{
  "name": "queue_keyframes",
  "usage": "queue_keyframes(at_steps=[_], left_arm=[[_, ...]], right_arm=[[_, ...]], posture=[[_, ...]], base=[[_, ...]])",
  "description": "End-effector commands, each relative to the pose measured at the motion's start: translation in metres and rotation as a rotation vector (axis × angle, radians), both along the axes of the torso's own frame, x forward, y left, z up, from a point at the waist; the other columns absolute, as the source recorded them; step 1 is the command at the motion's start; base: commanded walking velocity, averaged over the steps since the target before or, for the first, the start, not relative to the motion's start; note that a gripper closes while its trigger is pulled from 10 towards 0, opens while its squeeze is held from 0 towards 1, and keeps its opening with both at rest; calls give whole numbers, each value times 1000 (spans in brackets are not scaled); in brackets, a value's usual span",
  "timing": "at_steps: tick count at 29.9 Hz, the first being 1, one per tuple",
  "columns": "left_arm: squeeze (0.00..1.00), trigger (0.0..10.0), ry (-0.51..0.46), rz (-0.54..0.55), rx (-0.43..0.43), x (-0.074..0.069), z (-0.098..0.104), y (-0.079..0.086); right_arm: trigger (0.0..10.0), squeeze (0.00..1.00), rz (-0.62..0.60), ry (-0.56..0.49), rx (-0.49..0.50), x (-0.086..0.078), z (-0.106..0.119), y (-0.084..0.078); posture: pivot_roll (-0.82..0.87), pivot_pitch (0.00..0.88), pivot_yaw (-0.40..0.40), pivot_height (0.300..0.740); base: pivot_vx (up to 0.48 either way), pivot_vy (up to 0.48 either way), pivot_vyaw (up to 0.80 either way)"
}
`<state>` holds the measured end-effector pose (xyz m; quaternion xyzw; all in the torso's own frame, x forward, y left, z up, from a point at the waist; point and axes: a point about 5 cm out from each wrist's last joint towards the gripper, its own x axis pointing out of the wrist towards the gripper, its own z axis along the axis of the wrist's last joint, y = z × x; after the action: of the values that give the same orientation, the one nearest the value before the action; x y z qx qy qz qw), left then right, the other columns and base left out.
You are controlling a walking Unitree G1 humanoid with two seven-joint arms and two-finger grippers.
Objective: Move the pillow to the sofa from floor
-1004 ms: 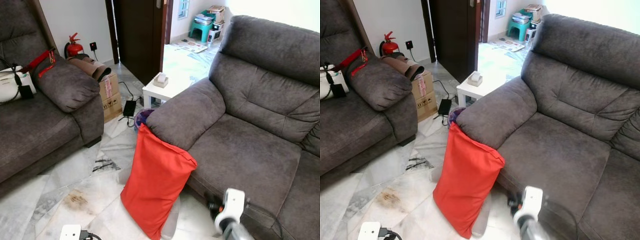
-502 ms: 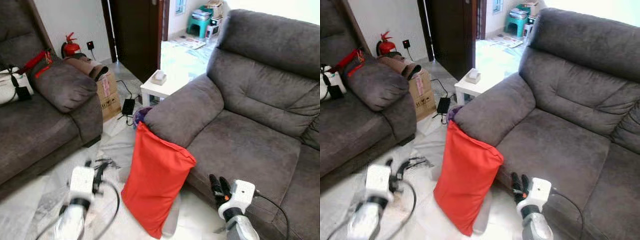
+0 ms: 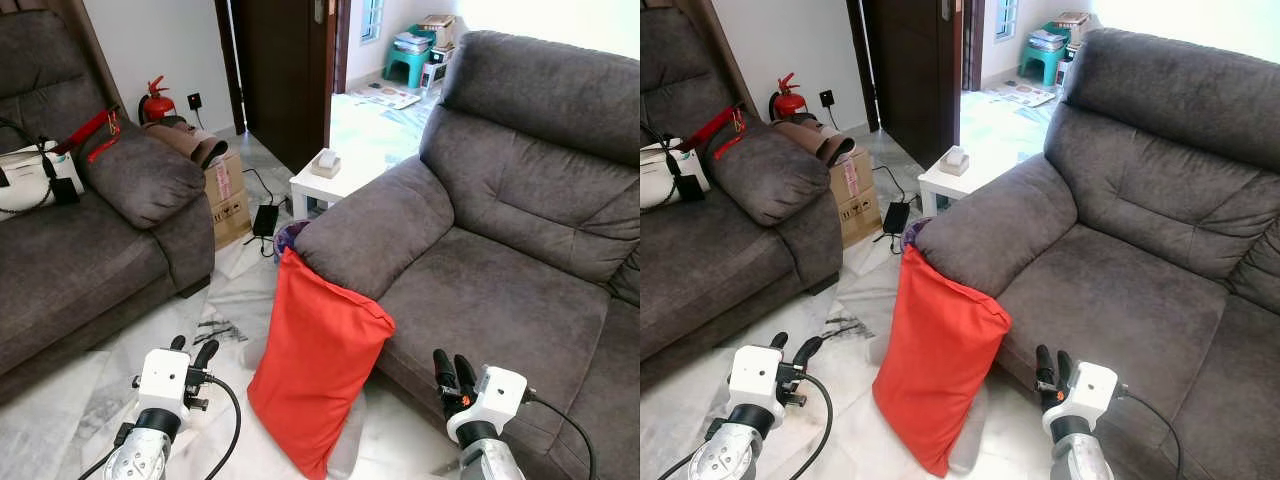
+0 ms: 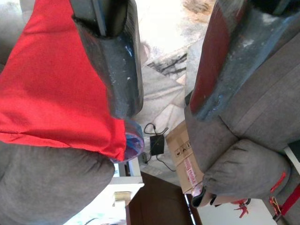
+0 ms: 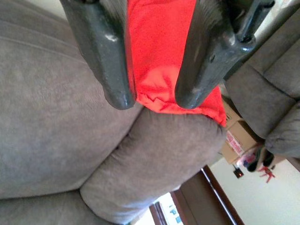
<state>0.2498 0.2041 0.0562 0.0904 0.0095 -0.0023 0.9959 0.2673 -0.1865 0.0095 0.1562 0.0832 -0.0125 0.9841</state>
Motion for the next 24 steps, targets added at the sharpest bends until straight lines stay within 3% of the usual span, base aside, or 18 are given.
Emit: queue_keyframes(at_steps=[1,6,24], left_arm=[[0,10000,1,-6,-8,2,3,-1],[0,10000,7,-9,-13,5,4,-3],[0,10000,70,5,-51,4,-3,-7]], right_arm=[[10000,0,9,5,-10,3,3,1],[10000,0,15,1,-29,5,4,3],[10000,0,40,4,-51,6,5,10]], posture=[[42,10,25,720],[48,37,24,688],[51,77,20,688]], base=[[0,0,0],[0,0,0],[0,0,0]])
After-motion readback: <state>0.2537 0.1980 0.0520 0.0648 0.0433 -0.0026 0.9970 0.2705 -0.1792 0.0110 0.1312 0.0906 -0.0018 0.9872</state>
